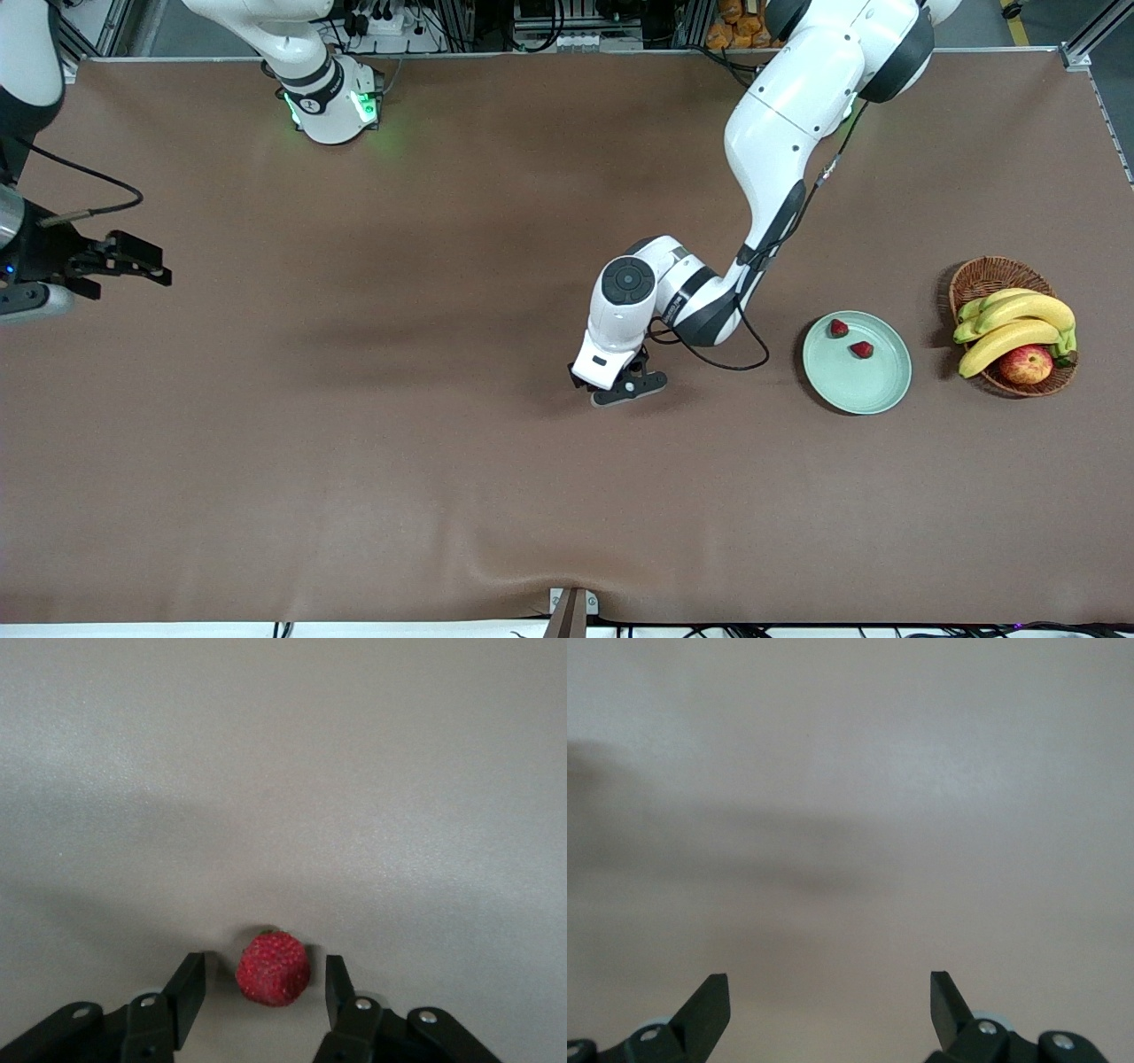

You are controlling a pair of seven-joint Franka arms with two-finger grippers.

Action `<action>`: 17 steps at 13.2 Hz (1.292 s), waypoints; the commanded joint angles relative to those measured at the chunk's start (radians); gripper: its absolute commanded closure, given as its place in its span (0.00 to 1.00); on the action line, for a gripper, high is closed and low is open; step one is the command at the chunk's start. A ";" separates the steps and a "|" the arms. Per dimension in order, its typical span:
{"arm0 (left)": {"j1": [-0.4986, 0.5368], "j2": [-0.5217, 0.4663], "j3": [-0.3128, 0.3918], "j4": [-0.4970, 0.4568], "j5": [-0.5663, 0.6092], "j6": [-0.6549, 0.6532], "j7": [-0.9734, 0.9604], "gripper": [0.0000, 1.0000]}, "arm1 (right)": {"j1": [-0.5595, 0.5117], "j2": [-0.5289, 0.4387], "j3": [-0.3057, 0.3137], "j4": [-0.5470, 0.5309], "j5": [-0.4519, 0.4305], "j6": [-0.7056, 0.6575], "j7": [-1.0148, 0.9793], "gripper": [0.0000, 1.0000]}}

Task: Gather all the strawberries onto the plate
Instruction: 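Carry the strawberry to the plate and open the left gripper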

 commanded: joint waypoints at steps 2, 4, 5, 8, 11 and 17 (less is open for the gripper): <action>-0.003 0.018 0.001 0.027 0.034 0.002 -0.016 0.77 | -0.012 -0.082 0.001 -0.037 0.002 -0.074 0.098 0.00; 0.000 0.012 0.001 0.028 0.034 0.004 -0.016 0.95 | -0.012 -0.105 0.007 -0.035 -0.030 -0.110 0.138 0.00; 0.003 0.007 0.001 0.028 0.034 0.002 -0.016 1.00 | -0.012 -0.117 0.009 -0.034 -0.045 -0.111 0.137 0.00; 0.032 -0.047 0.001 0.027 0.037 -0.006 -0.016 1.00 | -0.011 -0.136 0.003 -0.034 -0.052 -0.113 0.138 0.00; 0.095 -0.154 -0.001 0.013 0.038 -0.126 0.061 1.00 | -0.011 -0.142 0.001 -0.032 -0.052 -0.131 0.140 0.00; 0.317 -0.451 -0.010 -0.255 0.024 -0.363 0.446 1.00 | -0.028 -0.142 -0.005 -0.006 -0.052 -0.167 0.140 0.00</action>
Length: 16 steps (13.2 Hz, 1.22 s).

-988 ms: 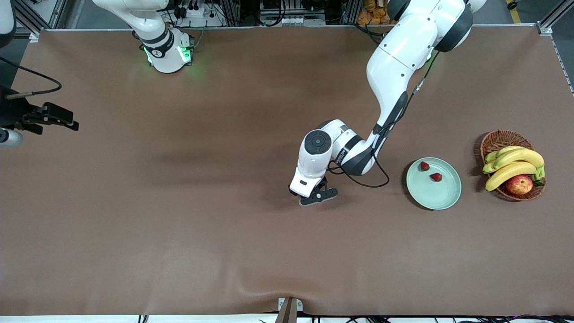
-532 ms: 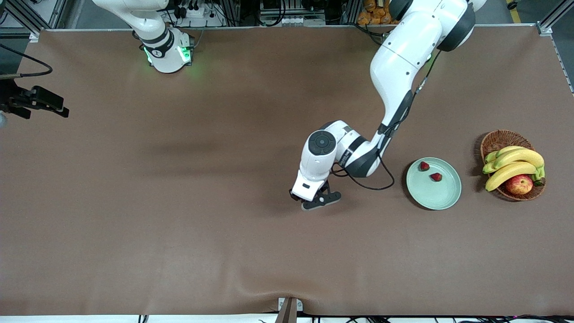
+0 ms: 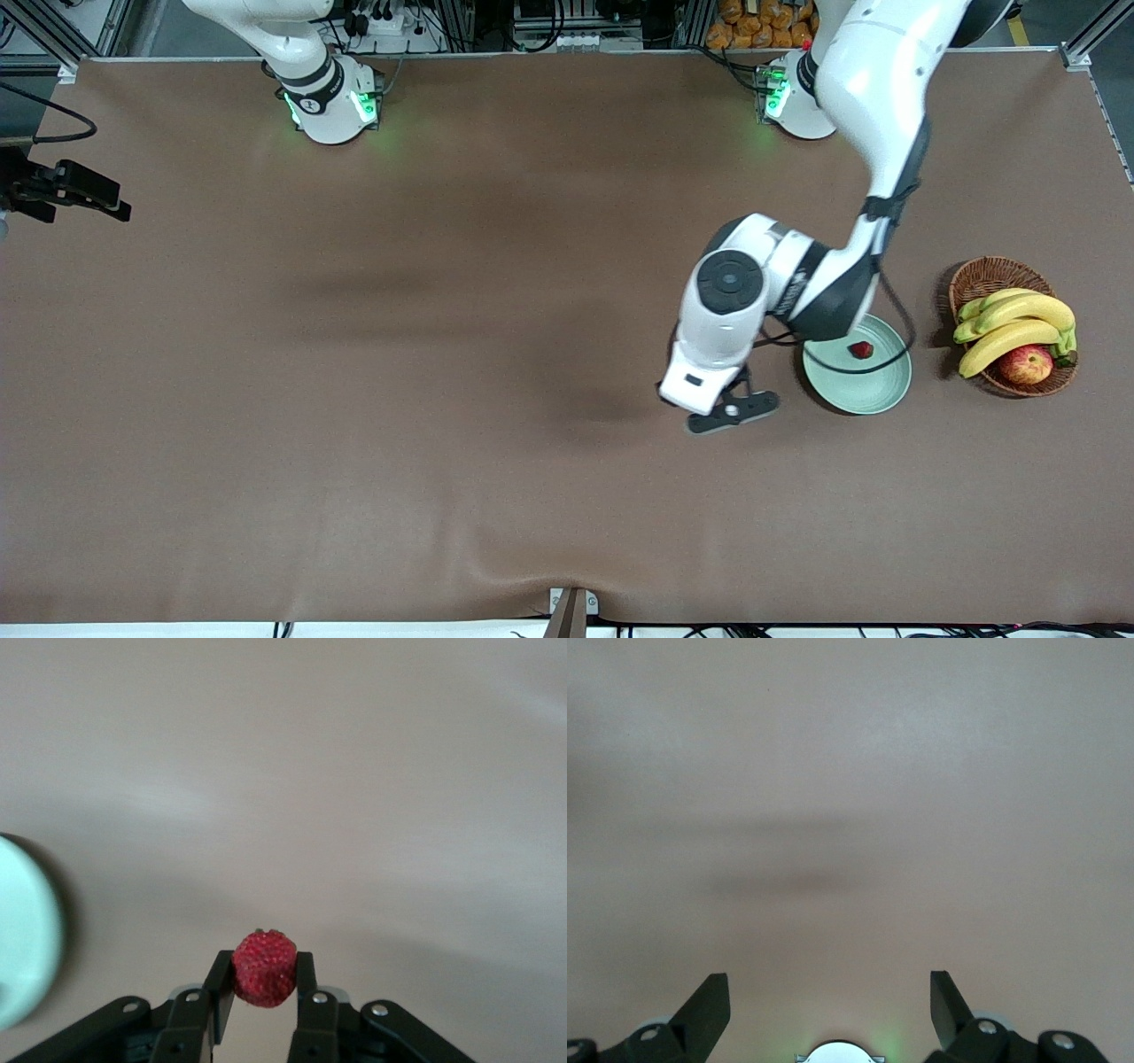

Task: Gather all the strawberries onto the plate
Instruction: 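Carry the strawberry to the plate and open the left gripper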

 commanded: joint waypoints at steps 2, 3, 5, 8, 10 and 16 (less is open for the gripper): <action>0.205 -0.202 -0.014 -0.311 0.014 -0.001 0.261 1.00 | -0.014 -0.024 0.025 -0.004 -0.012 -0.008 0.010 0.00; 0.262 -0.211 -0.015 -0.348 0.016 -0.001 0.328 1.00 | -0.006 -0.023 0.038 -0.003 -0.029 -0.007 0.012 0.00; 0.371 -0.205 -0.014 -0.405 0.016 0.013 0.485 1.00 | 0.000 -0.023 0.044 0.000 -0.045 0.001 0.012 0.00; 0.473 -0.194 -0.014 -0.504 0.017 0.123 0.562 0.90 | 0.029 -0.018 0.050 0.000 -0.039 0.006 0.013 0.00; 0.482 -0.187 -0.014 -0.520 0.016 0.166 0.561 0.45 | 0.038 -0.020 0.049 0.002 -0.036 0.004 0.015 0.00; 0.479 -0.227 -0.038 -0.412 -0.007 0.156 0.547 0.00 | 0.033 -0.020 0.045 0.003 -0.035 0.006 0.013 0.00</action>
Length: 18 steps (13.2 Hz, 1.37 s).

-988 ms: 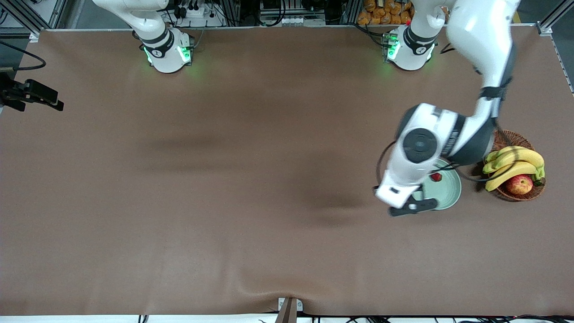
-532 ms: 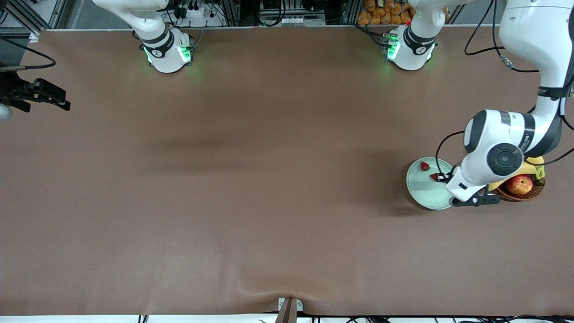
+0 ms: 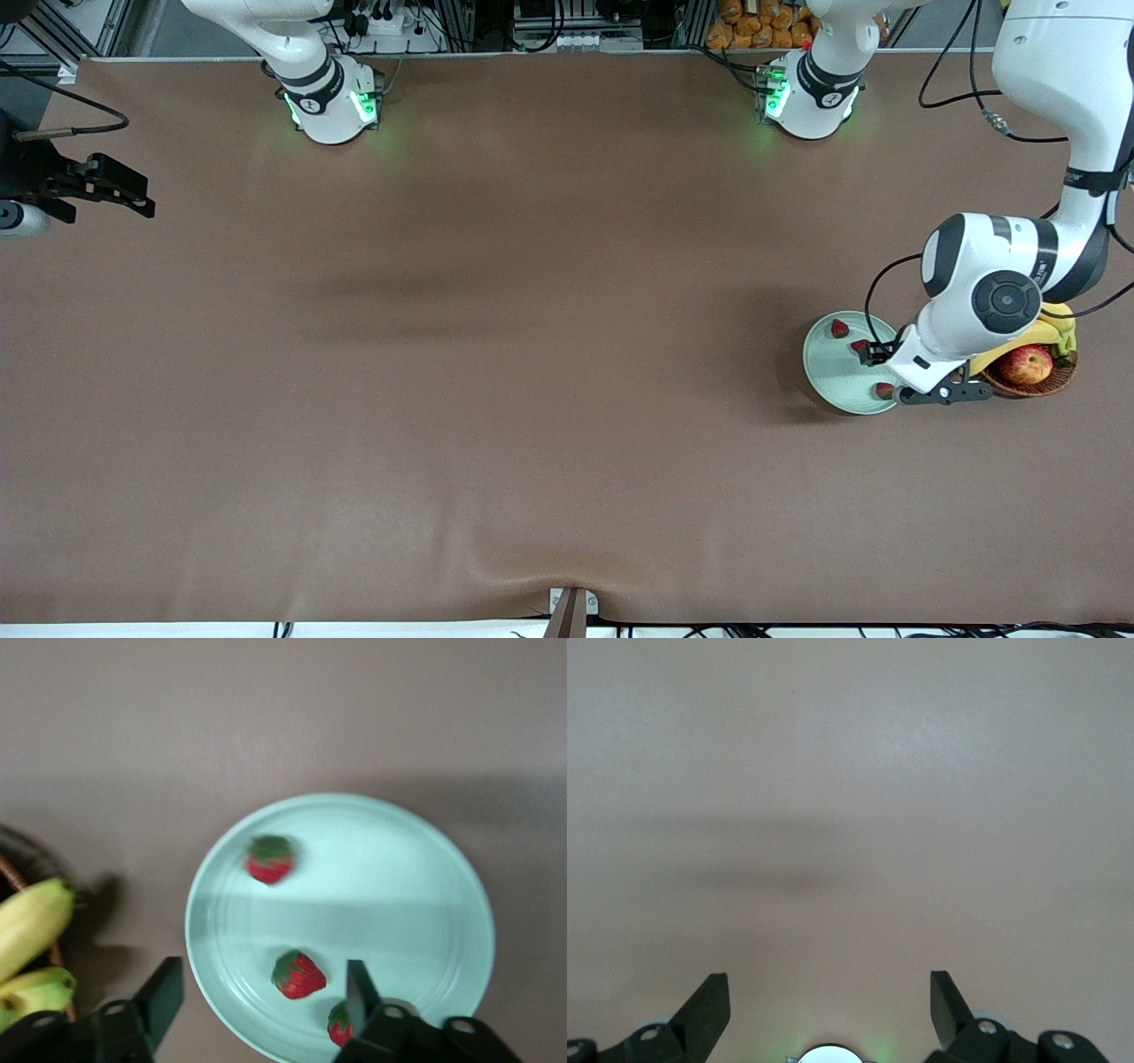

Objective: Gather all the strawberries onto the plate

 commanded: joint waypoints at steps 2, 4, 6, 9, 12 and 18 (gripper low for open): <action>-0.004 -0.039 -0.040 0.122 -0.038 -0.083 -0.015 0.00 | 0.000 -0.012 0.000 0.000 -0.011 -0.002 0.013 0.00; -0.002 -0.041 -0.075 0.234 -0.074 -0.216 -0.017 0.00 | 0.001 -0.012 0.000 -0.001 -0.011 -0.002 0.013 0.00; -0.004 -0.041 -0.109 0.357 -0.119 -0.362 -0.018 0.00 | -0.001 -0.011 0.000 0.000 -0.011 -0.001 0.013 0.00; -0.004 -0.083 -0.144 0.485 -0.145 -0.536 -0.021 0.00 | 0.001 -0.011 0.000 0.000 -0.011 -0.002 0.013 0.00; -0.005 -0.197 -0.143 0.486 -0.170 -0.573 -0.021 0.00 | -0.001 -0.011 0.000 0.000 -0.011 -0.002 0.013 0.00; -0.002 -0.355 -0.120 0.479 -0.248 -0.665 -0.005 0.00 | 0.002 -0.011 0.000 0.002 -0.011 0.001 0.013 0.00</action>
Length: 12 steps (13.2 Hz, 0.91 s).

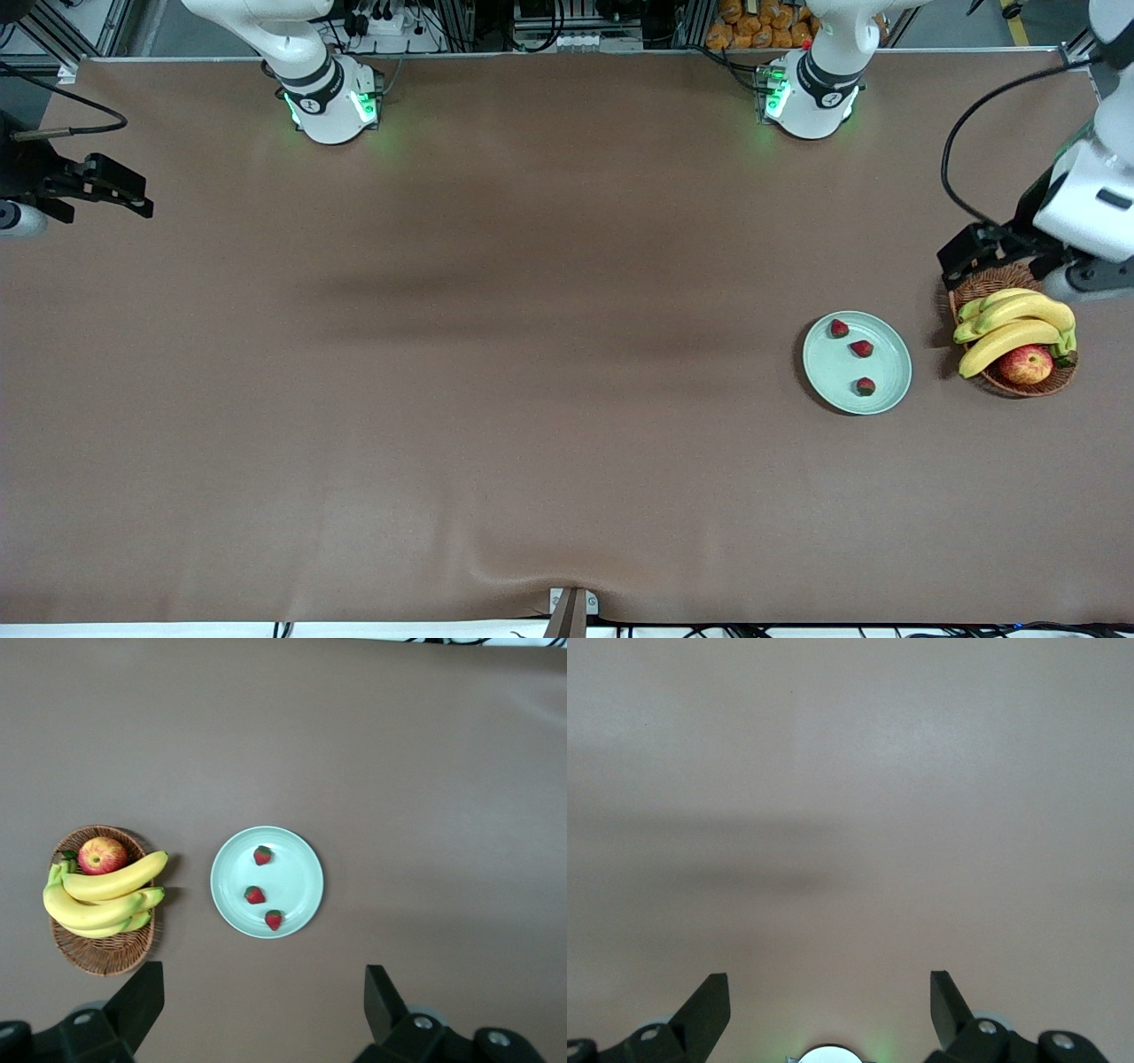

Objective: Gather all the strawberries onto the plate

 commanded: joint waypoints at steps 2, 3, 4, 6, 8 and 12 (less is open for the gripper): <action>-0.104 -0.081 0.146 -0.034 -0.078 -0.049 0.013 0.00 | 0.002 -0.011 0.001 0.001 -0.011 0.000 0.013 0.00; -0.157 -0.090 0.225 -0.032 -0.104 -0.089 0.018 0.00 | 0.002 -0.009 0.001 0.000 -0.009 0.000 0.013 0.00; -0.166 -0.102 0.263 -0.035 -0.142 -0.114 0.040 0.00 | 0.002 -0.009 0.003 0.000 -0.009 0.002 0.013 0.00; -0.165 -0.110 0.272 -0.048 -0.153 -0.128 0.071 0.00 | 0.004 -0.008 0.003 0.001 -0.009 0.002 0.013 0.00; -0.165 -0.140 0.272 -0.083 -0.153 -0.132 0.071 0.00 | 0.004 -0.008 0.003 0.001 -0.009 0.002 0.013 0.00; -0.163 -0.171 0.274 -0.111 -0.141 -0.152 0.108 0.00 | 0.004 -0.008 0.003 0.003 -0.008 0.002 0.013 0.00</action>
